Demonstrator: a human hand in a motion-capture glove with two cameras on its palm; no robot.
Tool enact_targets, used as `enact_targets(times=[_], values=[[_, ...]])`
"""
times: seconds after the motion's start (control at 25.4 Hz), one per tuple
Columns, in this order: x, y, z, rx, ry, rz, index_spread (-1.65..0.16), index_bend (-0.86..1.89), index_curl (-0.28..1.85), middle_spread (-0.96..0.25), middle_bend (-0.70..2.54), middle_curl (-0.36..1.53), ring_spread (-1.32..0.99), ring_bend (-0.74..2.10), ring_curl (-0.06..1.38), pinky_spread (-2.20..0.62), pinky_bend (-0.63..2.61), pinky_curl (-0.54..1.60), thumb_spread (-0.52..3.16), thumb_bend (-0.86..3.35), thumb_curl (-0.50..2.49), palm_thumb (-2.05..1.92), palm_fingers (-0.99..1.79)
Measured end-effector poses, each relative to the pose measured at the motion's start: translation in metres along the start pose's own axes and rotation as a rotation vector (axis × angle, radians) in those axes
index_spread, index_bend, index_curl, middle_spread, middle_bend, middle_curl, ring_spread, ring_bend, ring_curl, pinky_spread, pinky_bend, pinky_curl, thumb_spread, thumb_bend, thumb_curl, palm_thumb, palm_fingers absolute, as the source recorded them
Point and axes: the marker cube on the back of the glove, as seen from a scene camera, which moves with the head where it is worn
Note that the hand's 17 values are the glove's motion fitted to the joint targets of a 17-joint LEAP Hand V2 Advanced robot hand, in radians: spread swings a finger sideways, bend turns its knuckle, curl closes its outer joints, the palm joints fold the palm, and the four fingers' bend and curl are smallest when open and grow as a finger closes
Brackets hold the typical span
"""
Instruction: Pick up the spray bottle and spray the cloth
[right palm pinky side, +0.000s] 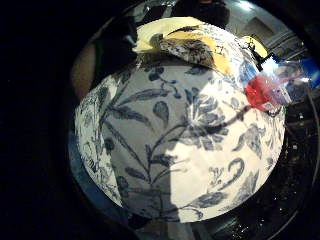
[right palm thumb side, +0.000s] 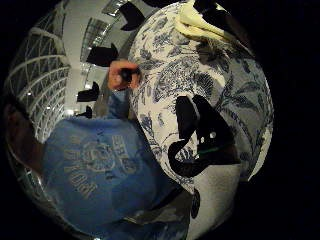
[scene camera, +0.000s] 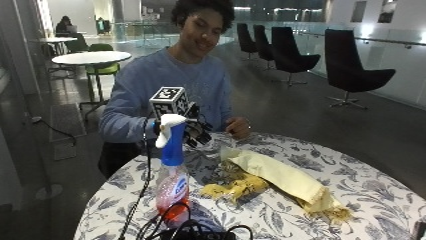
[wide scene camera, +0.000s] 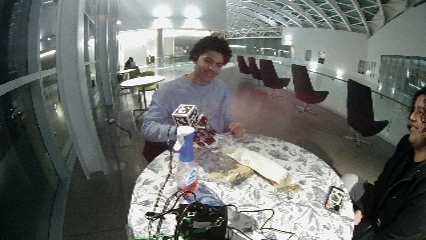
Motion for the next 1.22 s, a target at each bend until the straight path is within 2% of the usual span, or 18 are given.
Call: enact_targets(times=[0.35,0.87,0.98,1.22], values=[[-0.002,-0.007,-0.004,-0.004,0.012,-0.006,-0.33,0.17,0.17,-0.01,0.31,0.19,0.05,0.31,0.17,0.18,0.35,0.19,0.85,0.35,0.16,0.57,0.57],[0.006,-0.007,-0.011,0.045,-0.036,0.053,-0.38,0.15,0.23,0.0,0.29,0.26,0.06,0.3,0.22,0.2,0.34,0.25,1.11,0.29,0.23,0.61,0.56],[0.017,-0.006,-0.019,0.106,-0.131,0.106,-0.38,0.12,0.23,-0.01,0.29,0.28,0.06,0.3,0.23,0.21,0.34,0.26,1.14,0.27,0.24,0.61,0.55],[0.056,-0.002,-0.05,0.289,-0.483,0.235,-0.4,0.03,0.18,0.0,0.29,0.3,0.06,0.38,0.27,0.21,0.41,0.3,1.12,0.15,0.22,0.5,0.49]])
